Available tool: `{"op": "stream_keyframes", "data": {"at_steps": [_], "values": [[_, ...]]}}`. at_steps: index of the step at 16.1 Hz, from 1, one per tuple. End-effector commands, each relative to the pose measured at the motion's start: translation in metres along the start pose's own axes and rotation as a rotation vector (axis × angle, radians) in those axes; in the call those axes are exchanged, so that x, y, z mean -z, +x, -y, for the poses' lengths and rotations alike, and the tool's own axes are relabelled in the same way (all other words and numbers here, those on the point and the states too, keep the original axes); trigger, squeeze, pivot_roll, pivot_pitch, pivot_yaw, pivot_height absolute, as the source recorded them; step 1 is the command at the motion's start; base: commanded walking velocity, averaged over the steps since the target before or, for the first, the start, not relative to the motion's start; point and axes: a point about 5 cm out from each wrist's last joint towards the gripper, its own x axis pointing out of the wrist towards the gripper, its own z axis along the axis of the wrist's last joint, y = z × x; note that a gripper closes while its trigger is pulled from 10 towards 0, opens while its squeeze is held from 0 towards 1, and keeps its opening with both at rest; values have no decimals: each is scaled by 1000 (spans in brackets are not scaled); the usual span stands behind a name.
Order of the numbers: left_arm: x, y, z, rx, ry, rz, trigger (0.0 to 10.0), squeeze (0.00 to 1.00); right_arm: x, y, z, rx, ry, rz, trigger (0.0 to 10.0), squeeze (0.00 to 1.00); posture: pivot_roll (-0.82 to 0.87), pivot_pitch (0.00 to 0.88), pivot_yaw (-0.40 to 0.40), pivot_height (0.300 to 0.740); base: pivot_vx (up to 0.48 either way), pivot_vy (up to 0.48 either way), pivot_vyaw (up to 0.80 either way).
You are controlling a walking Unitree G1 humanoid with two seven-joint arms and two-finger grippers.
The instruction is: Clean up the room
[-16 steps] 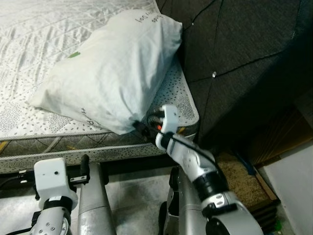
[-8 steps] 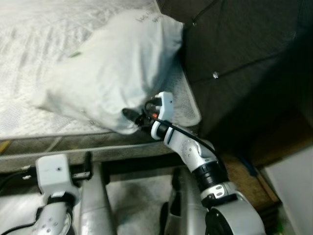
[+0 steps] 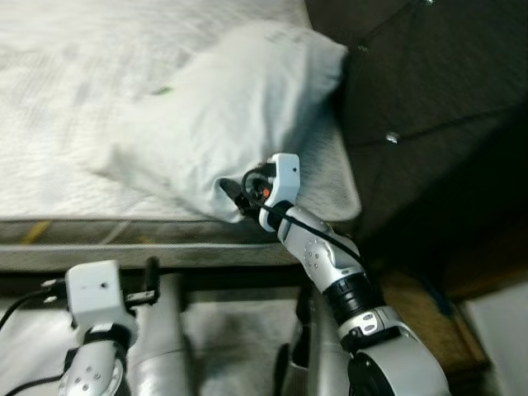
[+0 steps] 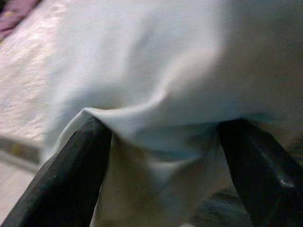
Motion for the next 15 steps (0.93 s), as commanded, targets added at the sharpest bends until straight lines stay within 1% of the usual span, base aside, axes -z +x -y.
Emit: {"op": "stream_keyframes", "data": {"at_steps": [1,2,3,4,5,6,9,13,15], "values": [[7,-2,-4,-8,11,-34,10000,0,-2,19,-73,-169,74,28,10000,0,160,139,-138,536,0,0,0],[7,-2,-4,-6,15,-34,10000,0,3,19,-74,-139,45,8,10000,0,160,139,-138,536,0,0,0],[7,-1,-4,-6,19,-35,10000,0,5,18,-77,-139,42,2,10000,0,163,134,-134,536,0,0,0],[7,-1,-4,-7,20,-35,10000,0,8,17,-79,-143,34,-22,2588,0,163,132,-133,536,0,0,0],[7,-1,-4,-6,22,-35,10000,0,14,16,-83,-178,43,-54,0,0,163,132,-133,536,0,0,0],[7,-1,-4,-6,24,-36,10000,0,15,15,-85,-198,59,-57,0,0,165,129,-131,536,0,0,0],[7,0,-4,-4,28,-37,10000,0,20,13,-86,-221,47,-87,0,0,164,128,-129,536,0,0,0],[8,1,-4,-6,29,-35,10000,0,21,14,-82,-187,36,-102,0,0,167,122,-130,536,0,0,0],[8,2,-4,-6,30,-36,10000,0,25,15,-77,-138,23,-121,0,0,167,121,-130,536,0,0,0]]}}
